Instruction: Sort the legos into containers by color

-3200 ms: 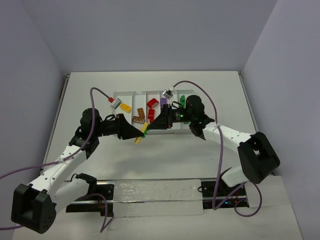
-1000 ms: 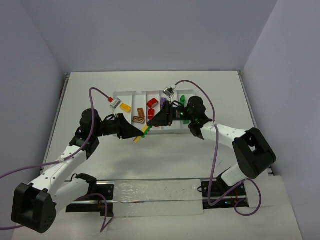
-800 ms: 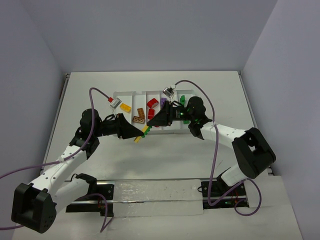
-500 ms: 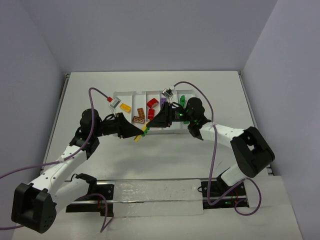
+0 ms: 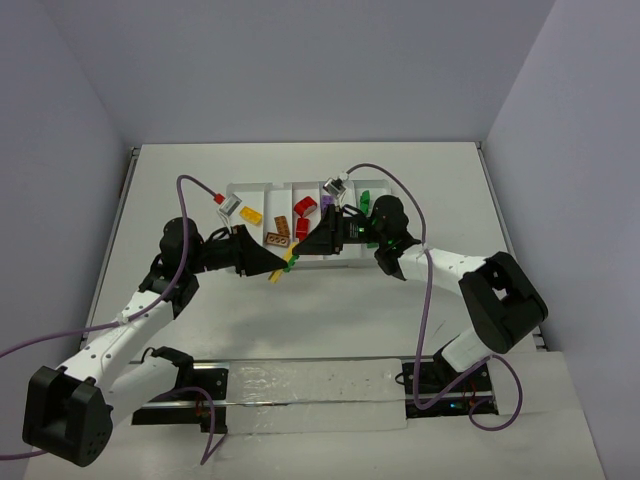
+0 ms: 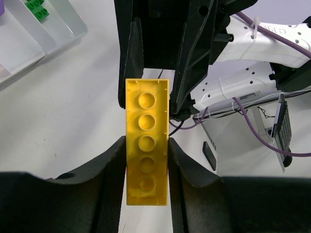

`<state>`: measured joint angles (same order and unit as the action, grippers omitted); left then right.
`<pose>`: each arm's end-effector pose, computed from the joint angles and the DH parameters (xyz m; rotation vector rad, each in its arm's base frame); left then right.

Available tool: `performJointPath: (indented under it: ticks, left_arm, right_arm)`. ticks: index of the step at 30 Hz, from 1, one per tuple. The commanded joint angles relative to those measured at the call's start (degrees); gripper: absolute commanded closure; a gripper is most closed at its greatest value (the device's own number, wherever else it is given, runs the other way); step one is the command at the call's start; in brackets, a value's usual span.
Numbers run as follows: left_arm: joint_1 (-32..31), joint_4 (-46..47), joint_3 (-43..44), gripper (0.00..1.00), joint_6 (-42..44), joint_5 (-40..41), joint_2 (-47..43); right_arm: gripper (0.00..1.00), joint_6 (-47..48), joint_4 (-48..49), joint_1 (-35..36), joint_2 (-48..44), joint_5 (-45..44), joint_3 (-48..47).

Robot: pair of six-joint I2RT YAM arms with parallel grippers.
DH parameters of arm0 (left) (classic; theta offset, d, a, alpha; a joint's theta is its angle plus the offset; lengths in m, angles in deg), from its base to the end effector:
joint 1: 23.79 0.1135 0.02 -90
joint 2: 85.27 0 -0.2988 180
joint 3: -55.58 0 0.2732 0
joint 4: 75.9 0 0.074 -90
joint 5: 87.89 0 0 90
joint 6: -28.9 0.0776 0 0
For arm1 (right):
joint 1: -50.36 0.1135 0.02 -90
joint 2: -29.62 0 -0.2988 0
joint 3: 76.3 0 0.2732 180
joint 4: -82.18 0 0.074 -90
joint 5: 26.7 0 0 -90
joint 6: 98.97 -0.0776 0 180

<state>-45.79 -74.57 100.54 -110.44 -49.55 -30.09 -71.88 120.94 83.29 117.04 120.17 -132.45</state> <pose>0.1987 -0.1459 0.2915 0.3043 1.9588 -1.6341 0.2630 0.2478 0.2854 -0.5444 1.8148 1.9493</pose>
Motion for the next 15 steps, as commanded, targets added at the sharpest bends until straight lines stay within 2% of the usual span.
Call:
performJointPath:
  ticks: [1, 4, 6, 7, 8, 10, 12, 14, 15]
  left_arm:
    - [0.11, 1.19, 1.57, 1.0, 0.3, 0.06, -0.59]
    - [0.11, 0.29, 1.51, 1.0, 0.63, 0.54, -0.95]
    - [0.11, -0.84, 1.78, 0.98, 1.31, 1.13, -1.02]
    - [0.11, -1.37, 1.95, 0.94, 1.62, 1.26, -0.98]
    - [0.11, -2.09, 2.15, 0.83, 2.0, 1.34, -0.9]
    - [0.05, -3.47, 2.49, 0.5, 2.43, 1.45, -0.67]
    - [0.11, -4.12, 2.63, 0.23, 2.86, 1.2, -0.42]
    - [0.11, -4.75, 2.71, 0.11, 3.18, 0.85, -0.27]
    - [0.11, -5.03, 2.65, 0.09, 3.26, 0.77, -0.31]
  right_arm:
    - [0.61, -1.15, 6.19, 0.82, -0.06, 1.23, 0.31]
    - [0.89, -1.51, 6.65, 0.82, -0.35, 1.03, 0.4]
    - [0.99, -1.58, 6.58, 0.82, -0.62, 0.83, 0.54]
    - [1.0, -1.6, 6.57, 0.76, -0.85, 0.79, 0.57]
    - [1.0, -1.65, 6.57, 0.79, -0.93, 0.79, 0.52]
    - [1.0, -1.69, 6.55, 0.8, -1.06, 0.79, 0.4]
    - [1.0, -1.77, 6.47, 0.73, -1.28, 1.07, 0.21]
    - [1.0, -1.77, 6.26, 0.73, -1.22, 1.37, -0.16]
    - [1.0, -1.72, 6.16, 0.68, -1.2, 1.59, -0.28]
